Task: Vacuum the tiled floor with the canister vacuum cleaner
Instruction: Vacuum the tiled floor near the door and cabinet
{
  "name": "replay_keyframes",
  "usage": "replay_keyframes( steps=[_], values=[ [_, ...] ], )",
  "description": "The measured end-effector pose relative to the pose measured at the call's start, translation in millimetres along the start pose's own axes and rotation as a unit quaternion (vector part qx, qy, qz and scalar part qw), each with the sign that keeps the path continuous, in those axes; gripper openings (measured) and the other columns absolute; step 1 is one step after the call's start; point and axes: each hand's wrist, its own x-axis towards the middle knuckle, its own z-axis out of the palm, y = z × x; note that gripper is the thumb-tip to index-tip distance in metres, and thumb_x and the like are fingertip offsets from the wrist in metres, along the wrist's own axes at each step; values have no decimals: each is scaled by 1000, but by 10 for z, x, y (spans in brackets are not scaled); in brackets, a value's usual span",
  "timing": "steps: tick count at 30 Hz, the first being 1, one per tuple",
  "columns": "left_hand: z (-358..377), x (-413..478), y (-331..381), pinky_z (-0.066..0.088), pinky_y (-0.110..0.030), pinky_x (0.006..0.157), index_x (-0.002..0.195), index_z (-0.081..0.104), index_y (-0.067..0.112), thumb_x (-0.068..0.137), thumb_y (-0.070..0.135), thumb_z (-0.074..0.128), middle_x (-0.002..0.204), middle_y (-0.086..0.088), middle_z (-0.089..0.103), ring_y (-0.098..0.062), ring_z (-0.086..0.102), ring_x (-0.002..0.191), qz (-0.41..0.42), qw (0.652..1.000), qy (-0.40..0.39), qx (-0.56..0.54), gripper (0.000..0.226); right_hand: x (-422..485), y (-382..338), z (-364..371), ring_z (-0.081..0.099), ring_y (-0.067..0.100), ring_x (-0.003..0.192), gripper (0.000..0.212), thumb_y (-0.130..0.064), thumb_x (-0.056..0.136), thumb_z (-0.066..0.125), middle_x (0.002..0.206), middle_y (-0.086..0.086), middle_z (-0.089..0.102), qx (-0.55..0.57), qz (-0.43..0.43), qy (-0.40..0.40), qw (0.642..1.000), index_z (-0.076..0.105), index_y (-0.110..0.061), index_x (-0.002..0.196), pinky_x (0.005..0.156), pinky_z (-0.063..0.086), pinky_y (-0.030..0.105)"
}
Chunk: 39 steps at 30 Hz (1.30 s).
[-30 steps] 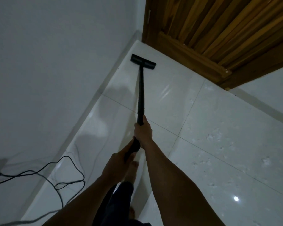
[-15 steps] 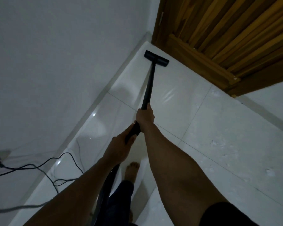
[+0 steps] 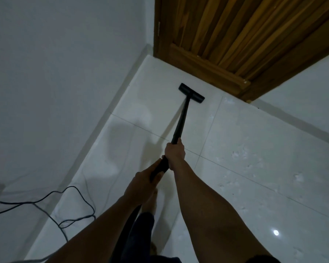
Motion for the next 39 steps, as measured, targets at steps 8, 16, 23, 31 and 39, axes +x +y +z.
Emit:
replay_keyframes(
  steps=[8,16,23,31,39],
  values=[
    [146,237,192,52,-23,84,152,26,42,103,46,40,126,-2,67,-13,69,97,11,1000,2,30,50,234,-87,-145,65,25,65,64,-16,97,46,103,10,63,-1,-7,4,1000,27,-33,156,52,58,31],
    [244,-114,100,54,-25,87,151,24,48,101,54,37,127,1,67,-12,69,100,34,998,10,44,51,-127,130,-302,61,21,59,62,-17,99,45,109,14,64,9,-55,8,998,26,-30,157,42,48,24],
    [580,-1275,40,47,-16,83,151,29,42,103,45,42,130,2,65,-11,68,104,34,998,30,40,50,-977,916,-604,63,20,62,64,-20,100,45,106,10,65,9,-91,0,996,22,-34,157,48,55,28],
    [981,-2686,-464,54,-22,70,147,28,50,101,50,41,108,-1,73,-3,67,78,7,999,18,34,48,-1945,2139,-726,65,18,71,64,-24,102,45,106,5,62,-3,-103,-11,995,16,-33,158,52,52,26],
    [1392,-3774,-1155,57,-18,70,148,31,46,99,50,44,112,3,72,-4,69,74,11,999,-2,30,51,-2636,3282,-710,60,14,68,64,-23,102,44,112,7,63,-20,-84,3,996,16,-30,159,50,48,24]
  ],
)
